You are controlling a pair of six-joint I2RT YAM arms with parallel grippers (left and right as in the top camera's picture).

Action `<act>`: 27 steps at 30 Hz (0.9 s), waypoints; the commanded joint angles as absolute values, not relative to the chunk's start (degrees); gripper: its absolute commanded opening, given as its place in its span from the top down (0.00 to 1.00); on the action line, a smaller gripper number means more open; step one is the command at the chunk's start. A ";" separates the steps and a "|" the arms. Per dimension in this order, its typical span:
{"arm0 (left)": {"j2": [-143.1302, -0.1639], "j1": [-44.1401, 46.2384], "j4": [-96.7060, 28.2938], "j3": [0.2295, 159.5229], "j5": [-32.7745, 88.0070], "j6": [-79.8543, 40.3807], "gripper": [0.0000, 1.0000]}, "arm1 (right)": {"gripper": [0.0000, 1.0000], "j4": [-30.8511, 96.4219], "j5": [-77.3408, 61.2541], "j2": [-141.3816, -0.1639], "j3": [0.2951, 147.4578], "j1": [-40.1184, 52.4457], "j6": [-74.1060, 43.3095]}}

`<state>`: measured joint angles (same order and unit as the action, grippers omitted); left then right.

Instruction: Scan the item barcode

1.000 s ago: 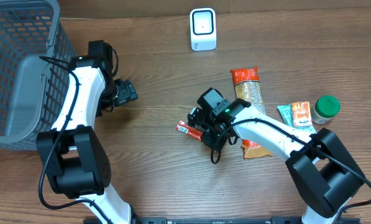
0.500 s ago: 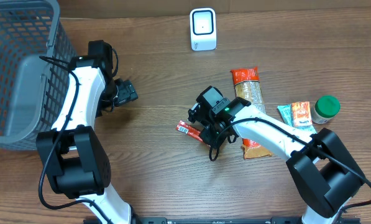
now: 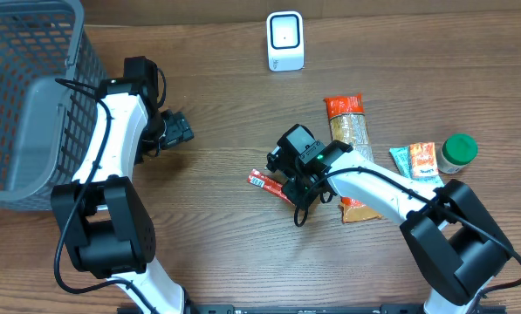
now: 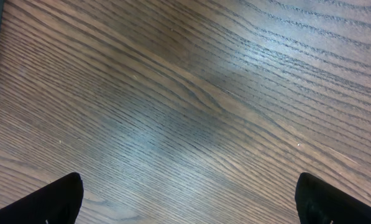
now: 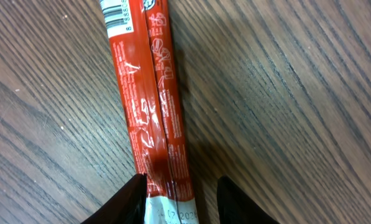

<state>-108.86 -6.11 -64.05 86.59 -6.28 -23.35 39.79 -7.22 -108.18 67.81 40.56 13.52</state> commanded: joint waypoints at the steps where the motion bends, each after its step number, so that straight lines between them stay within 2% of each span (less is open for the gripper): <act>1: -107.90 -5.93 -64.01 86.70 -6.55 -21.82 0.00 | 0.62 39.66 -7.16 -107.39 67.44 40.38 11.68; 23: -107.90 -5.93 -64.01 86.70 -6.55 -21.82 0.00 | 0.63 40.80 -5.61 -107.50 67.44 40.38 10.48; 27: -107.90 -5.93 -64.01 86.70 -6.55 -21.82 0.00 | 0.66 39.53 -5.61 -107.50 65.41 40.42 10.48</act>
